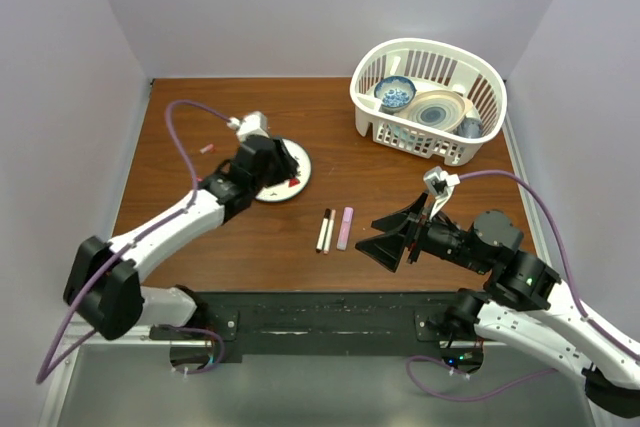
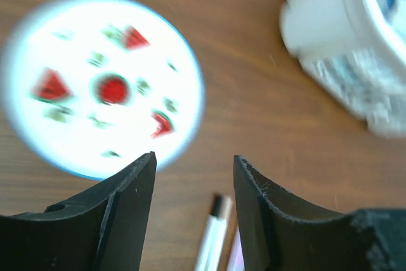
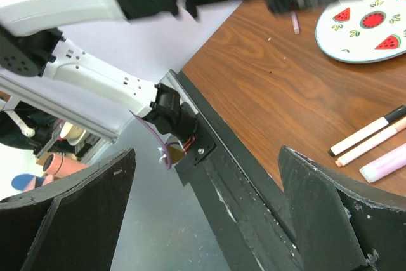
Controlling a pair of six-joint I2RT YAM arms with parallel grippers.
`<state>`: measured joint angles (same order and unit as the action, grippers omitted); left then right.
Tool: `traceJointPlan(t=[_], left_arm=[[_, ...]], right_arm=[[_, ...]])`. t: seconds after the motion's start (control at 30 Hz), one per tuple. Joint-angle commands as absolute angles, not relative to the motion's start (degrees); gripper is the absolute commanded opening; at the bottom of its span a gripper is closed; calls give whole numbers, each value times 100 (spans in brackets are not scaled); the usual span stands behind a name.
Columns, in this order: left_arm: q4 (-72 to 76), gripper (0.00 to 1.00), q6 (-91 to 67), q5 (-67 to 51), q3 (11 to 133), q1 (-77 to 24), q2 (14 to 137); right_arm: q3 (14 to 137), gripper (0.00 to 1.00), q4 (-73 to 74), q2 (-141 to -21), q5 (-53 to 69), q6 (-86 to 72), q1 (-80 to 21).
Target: Insert the pens into the pen caps
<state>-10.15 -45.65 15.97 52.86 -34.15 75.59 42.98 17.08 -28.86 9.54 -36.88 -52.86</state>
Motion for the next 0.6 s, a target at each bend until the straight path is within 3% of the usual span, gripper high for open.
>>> traceJointPlan(t=[0.0,0.23,0.57], left_arm=[[-2837,56,-4948,3032,5827,-2393,7304],[-3191,51,-4764,2489,6012,-679,7681],[-3278,46,-4500,2162,6556,-79,9279]], right_arm=[[4465,99,1679,-2874,914,-3674,-5291],[4570,99,1731,-2935,835,-3674,-5300],[4623,98,1828,-2786,703,-3683,-5291]])
